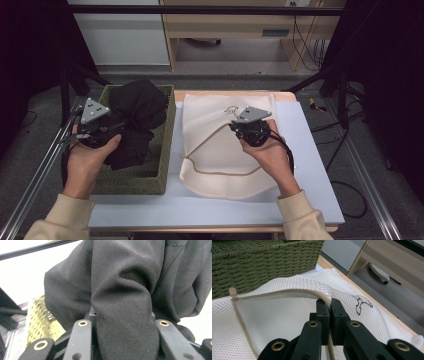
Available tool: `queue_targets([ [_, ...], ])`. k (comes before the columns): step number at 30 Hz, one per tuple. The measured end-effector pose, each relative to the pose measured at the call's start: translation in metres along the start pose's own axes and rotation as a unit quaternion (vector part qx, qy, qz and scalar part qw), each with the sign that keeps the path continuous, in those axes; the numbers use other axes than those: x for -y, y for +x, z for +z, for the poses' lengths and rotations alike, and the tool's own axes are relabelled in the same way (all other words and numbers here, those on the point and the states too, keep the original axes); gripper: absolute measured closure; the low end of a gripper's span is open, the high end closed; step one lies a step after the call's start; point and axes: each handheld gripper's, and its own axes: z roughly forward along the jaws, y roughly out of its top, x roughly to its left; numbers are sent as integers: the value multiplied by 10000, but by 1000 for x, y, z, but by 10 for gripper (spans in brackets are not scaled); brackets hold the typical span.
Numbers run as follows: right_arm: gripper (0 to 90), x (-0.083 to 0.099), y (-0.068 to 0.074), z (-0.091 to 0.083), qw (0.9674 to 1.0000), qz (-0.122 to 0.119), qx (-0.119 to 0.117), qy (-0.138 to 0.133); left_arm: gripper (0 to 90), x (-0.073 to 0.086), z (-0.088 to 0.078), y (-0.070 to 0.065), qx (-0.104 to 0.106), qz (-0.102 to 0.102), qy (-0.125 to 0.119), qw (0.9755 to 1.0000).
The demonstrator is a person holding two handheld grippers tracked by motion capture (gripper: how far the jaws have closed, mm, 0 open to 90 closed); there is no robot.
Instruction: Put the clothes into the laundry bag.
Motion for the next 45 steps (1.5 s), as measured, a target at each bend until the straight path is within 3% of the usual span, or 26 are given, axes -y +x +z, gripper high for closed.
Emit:
queue_targets([
  [10,869,-1,0,0,10000,5,16,-10,643,-6,8,-16,161,224,33,9996],
  [12,869,0,0,1,10000,27,16,-4,643,-8,8,-20,220,374,-15,9991],
  [20,869,-1,4,4,9999,-80,-4,67,642,-12,-5,-45,530,684,-3,9962],
  [27,869,-1,4,7,9999,-2,-105,64,642,-12,-20,-66,960,883,-58,9914],
  [31,870,-2,4,9,9999,66,-147,49,641,-13,-27,-76,1106,980,-95,9890],
  [33,870,-3,3,10,9998,70,-199,56,641,-11,-32,-86,1313,1007,-147,9861],
  [34,870,-3,3,10,9998,70,-199,56,641,-11,-32,-86,1313,1007,-147,9861],
  [35,870,-2,2,11,9997,99,-212,56,641,-9,-34,-93,1450,1013,-156,9841],
  [36,870,-2,2,11,9997,99,-212,56,641,-9,-34,-93,1450,1013,-156,9841],
  [37,870,-2,2,11,9997,117,-227,55,640,-7,-35,-100,1610,1005,-127,9817],
  [38,870,-2,1,12,9996,132,-232,48,640,-7,-35,-100,1610,1005,-127,9817],
  [40,870,-2,1,12,9996,146,-241,43,640,-4,-31,-107,1853,975,-62,9778],
  [44,870,-2,0,12,9996,157,-238,36,640,-1,-31,-117,1878,1118,-24,9758],
  [45,870,-2,0,12,9996,150,-230,34,640,0,-31,-124,1948,1159,-59,9739],
])
